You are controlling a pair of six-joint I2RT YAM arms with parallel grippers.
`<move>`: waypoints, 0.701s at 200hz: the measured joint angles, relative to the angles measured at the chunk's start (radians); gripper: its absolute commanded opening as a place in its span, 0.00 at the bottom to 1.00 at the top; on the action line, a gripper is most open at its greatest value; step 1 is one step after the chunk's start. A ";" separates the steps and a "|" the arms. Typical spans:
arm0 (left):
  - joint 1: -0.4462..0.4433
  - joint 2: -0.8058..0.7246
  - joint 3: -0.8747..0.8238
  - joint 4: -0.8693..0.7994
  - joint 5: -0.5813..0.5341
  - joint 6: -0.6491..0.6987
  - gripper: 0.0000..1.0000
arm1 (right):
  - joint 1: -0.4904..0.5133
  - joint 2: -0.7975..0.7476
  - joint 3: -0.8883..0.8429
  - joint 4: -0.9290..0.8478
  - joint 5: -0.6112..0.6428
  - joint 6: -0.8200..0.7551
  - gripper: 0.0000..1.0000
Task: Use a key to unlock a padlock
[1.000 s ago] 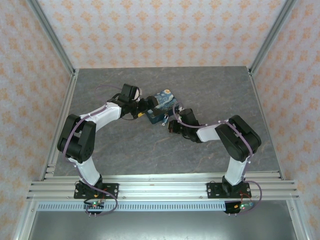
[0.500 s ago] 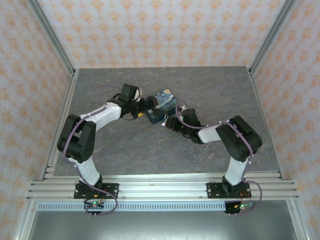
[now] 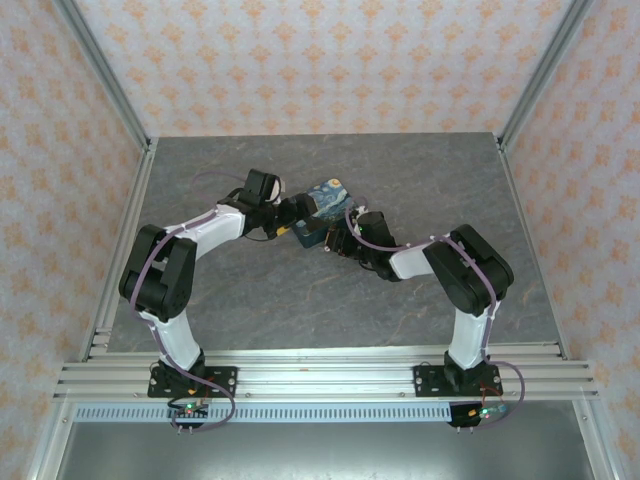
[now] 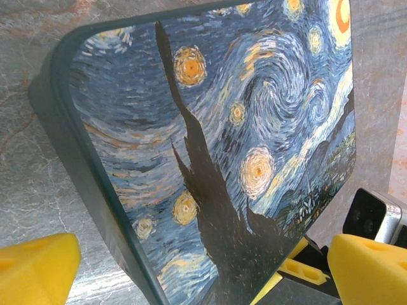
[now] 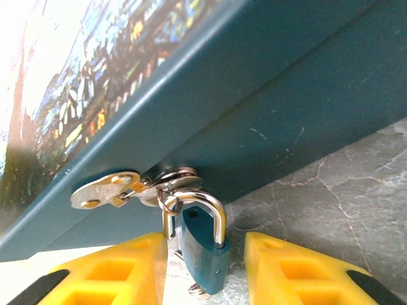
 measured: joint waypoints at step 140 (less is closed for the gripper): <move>0.000 0.008 0.000 0.039 0.000 -0.024 1.00 | 0.006 0.007 -0.012 0.017 0.027 -0.014 0.23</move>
